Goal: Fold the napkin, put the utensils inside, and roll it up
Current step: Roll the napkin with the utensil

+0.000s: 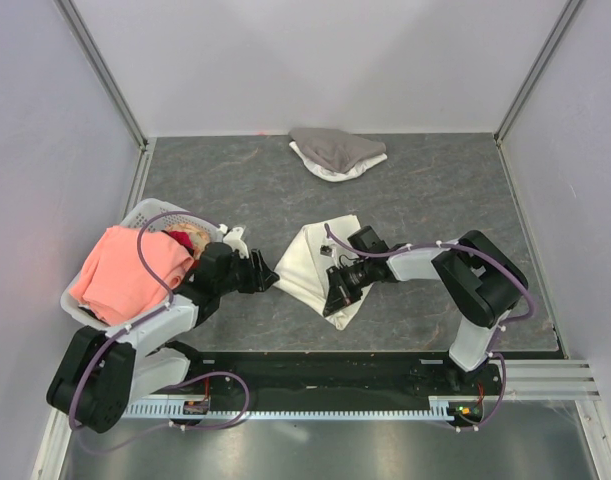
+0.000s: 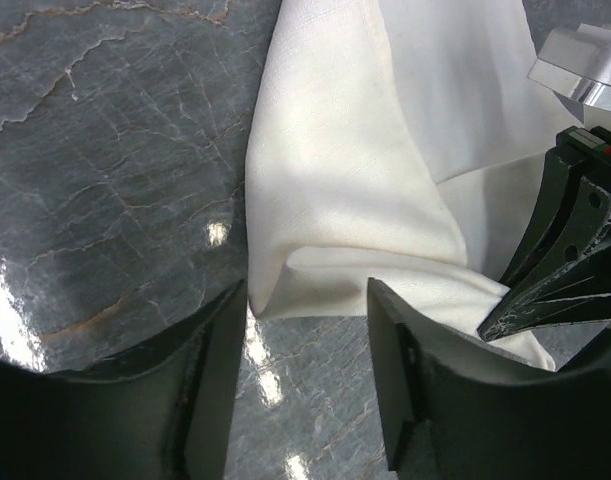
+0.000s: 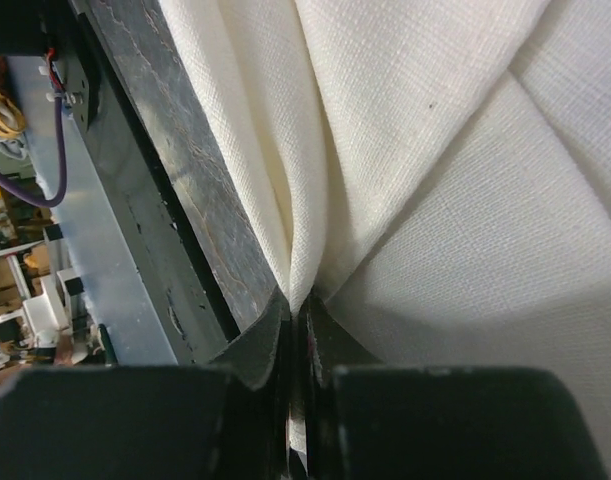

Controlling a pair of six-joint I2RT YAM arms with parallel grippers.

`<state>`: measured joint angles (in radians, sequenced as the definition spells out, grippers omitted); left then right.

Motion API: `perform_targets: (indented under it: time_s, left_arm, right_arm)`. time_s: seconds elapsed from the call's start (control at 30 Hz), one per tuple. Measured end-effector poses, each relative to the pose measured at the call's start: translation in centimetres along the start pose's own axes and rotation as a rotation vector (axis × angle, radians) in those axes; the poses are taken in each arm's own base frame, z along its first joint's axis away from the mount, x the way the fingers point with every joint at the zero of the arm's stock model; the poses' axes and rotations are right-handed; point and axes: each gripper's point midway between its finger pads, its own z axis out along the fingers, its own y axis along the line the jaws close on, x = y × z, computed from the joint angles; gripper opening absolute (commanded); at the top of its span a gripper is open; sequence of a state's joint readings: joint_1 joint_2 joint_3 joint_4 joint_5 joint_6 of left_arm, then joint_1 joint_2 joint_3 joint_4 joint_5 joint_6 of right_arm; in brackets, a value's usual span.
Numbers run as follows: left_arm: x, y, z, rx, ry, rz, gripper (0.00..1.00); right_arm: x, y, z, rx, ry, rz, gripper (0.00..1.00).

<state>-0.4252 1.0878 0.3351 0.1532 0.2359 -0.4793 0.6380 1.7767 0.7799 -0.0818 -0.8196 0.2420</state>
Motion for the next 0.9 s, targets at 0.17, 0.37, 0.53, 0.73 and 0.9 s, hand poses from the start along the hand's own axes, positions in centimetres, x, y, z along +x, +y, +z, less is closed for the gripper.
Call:
perform_targets:
  time_s: [0.17, 0.37, 0.53, 0.73, 0.9]
  left_arm:
    - [0.1, 0.2, 0.7, 0.001, -0.001, 0.009, 0.48]
    - [0.3, 0.6, 1.4, -0.003, 0.006, 0.015, 0.39]
    - [0.7, 0.8, 2.0, -0.002, 0.019, 0.024, 0.15]
    - [1.3, 0.9, 3.0, 0.000, 0.075, 0.029, 0.02]
    - [0.5, 0.5, 3.6, -0.011, 0.114, 0.021, 0.02]
  right_arm:
    - [0.1, -0.2, -0.2, -0.035, 0.005, 0.048, 0.00]
    - [0.2, -0.3, -0.3, -0.058, 0.010, 0.078, 0.00]
    - [0.2, -0.4, -0.3, -0.069, 0.012, 0.088, 0.00]
    - [0.2, -0.4, -0.5, -0.060, 0.014, 0.112, 0.12]
    - [-0.3, -0.9, -1.7, 0.054, -0.009, 0.109, 0.38]
